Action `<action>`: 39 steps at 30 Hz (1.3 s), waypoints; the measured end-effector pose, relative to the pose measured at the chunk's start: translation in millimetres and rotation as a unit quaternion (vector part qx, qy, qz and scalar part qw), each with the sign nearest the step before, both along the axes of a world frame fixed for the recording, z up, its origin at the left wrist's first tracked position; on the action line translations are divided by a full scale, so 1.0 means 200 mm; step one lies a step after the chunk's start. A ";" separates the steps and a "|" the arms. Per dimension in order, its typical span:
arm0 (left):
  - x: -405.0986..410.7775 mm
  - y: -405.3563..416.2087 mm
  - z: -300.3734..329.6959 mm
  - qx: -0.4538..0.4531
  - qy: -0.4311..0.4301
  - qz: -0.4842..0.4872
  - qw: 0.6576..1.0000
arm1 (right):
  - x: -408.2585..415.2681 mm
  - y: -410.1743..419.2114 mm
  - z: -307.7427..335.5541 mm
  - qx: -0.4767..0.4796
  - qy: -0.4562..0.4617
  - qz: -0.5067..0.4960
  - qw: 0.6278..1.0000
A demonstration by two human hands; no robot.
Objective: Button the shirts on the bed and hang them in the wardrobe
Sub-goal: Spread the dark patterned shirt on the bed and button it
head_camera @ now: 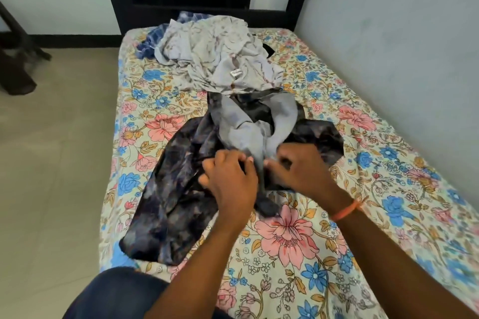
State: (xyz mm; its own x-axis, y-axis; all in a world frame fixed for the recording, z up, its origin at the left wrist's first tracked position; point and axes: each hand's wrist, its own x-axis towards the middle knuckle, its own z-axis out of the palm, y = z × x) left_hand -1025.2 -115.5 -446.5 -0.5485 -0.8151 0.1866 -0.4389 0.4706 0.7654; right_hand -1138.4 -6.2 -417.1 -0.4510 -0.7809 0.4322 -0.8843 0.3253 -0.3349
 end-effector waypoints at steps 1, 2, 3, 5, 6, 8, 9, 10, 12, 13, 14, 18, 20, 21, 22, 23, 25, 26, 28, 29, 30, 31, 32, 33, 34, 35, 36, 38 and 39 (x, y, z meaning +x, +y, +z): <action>0.00 -0.04 0.05 0.023 0.062 -0.028 0.997 | 0.04 0.01 -0.02 0.040 -0.013 0.029 0.999; 0.02 -0.07 0.10 0.052 0.129 -0.058 0.989 | 0.06 0.03 -0.05 0.071 -0.039 0.024 0.996; 0.05 -0.10 0.16 0.058 0.179 -0.078 0.979 | 0.09 0.06 -0.07 0.076 -0.086 -0.008 0.993; 0.12 -0.14 0.23 0.006 0.203 -0.105 0.974 | 0.12 0.12 -0.11 -0.010 -0.316 -0.117 0.941; 0.16 -0.14 0.24 -0.031 0.182 -0.125 0.975 | 0.12 0.16 -0.16 -0.053 -0.412 -0.163 0.895; 0.22 -0.12 0.22 -0.147 0.039 -0.184 0.971 | 0.15 0.24 -0.24 -0.034 -0.408 -0.200 0.890; 0.23 -0.09 0.19 -0.218 -0.063 -0.220 0.949 | 0.16 0.27 -0.26 0.038 -0.352 -0.187 0.916; 0.25 -0.04 0.14 -0.274 -0.153 -0.256 0.914 | 0.18 0.30 -0.28 0.109 -0.292 -0.156 0.937; 0.29 0.04 0.02 -0.262 -0.227 -0.313 0.884 | 0.21 0.32 -0.29 0.218 -0.197 -0.102 0.951; 0.33 0.08 -0.06 -0.194 -0.227 -0.318 0.900 | 0.21 0.32 -0.28 0.238 -0.168 -0.092 0.952; 0.37 0.10 -0.12 -0.106 -0.210 -0.308 0.922 | 0.20 0.32 -0.26 0.234 -0.152 -0.096 0.955; 0.47 0.09 -0.32 0.070 -0.140 -0.265 0.951 | 0.07 0.39 -0.14 0.174 -0.189 -0.162 0.953; 0.48 0.05 -0.33 0.070 -0.108 -0.254 0.959 | 0.04 0.42 -0.12 0.166 -0.216 -0.147 0.951; 0.49 0.03 -0.34 0.069 -0.092 -0.250 0.961 | 0.06 0.42 -0.12 0.166 -0.250 -0.125 0.946; 0.49 0.02 -0.34 0.075 -0.086 -0.248 0.962 | 0.10 0.41 -0.14 0.165 -0.292 -0.096 0.937; 0.50 0.01 -0.35 0.083 -0.092 -0.246 0.961 | 0.15 0.41 -0.18 0.161 -0.325 -0.075 0.929; 0.52 0.02 -0.37 0.079 -0.108 -0.258 0.957 | 0.24 0.39 -0.30 0.136 -0.328 -0.080 0.932; 0.52 0.03 -0.37 0.065 -0.111 -0.268 0.955 | 0.27 0.38 -0.36 0.109 -0.314 -0.109 0.937; 0.52 0.05 -0.36 0.029 -0.116 -0.280 0.953 | 0.31 0.35 -0.39 0.026 -0.331 -0.190 0.924; 0.52 0.06 -0.35 0.014 -0.115 -0.281 0.953 | 0.32 0.34 -0.37 -0.022 -0.373 -0.225 0.900; 0.53 0.07 -0.33 0.001 -0.106 -0.277 0.955 | 0.31 0.33 -0.33 -0.072 -0.416 -0.249 0.872; 0.53 0.08 -0.32 -0.003 -0.093 -0.268 0.959 | 0.31 0.33 -0.27 -0.119 -0.443 -0.267 0.848; 0.53 0.08 -0.31 -0.003 -0.076 -0.256 0.964 | 0.29 0.33 -0.19 -0.164 -0.449 -0.279 0.833; 0.53 0.08 -0.31 0.005 -0.058 -0.241 0.969 | 0.26 0.33 -0.11 -0.208 -0.432 -0.289 0.829; 0.53 0.08 -0.30 0.021 -0.043 -0.227 0.973 | 0.24 0.33 -0.03 -0.246 -0.392 -0.300 0.834; 0.53 0.08 -0.29 0.045 -0.030 -0.214 0.975 | 0.23 0.33 0.04 -0.278 -0.334 -0.314 0.844; 0.53 0.08 -0.28 0.069 -0.015 -0.206 0.976 | 0.22 0.33 0.11 -0.308 -0.266 -0.321 0.855; 0.53 0.09 -0.27 0.107 0.014 -0.196 0.975 | 0.27 0.29 0.17 -0.336 -0.118 -0.279 0.892; 0.52 0.09 -0.26 0.121 0.027 -0.192 0.974 | 0.31 0.27 0.16 -0.290 -0.032 -0.232 0.928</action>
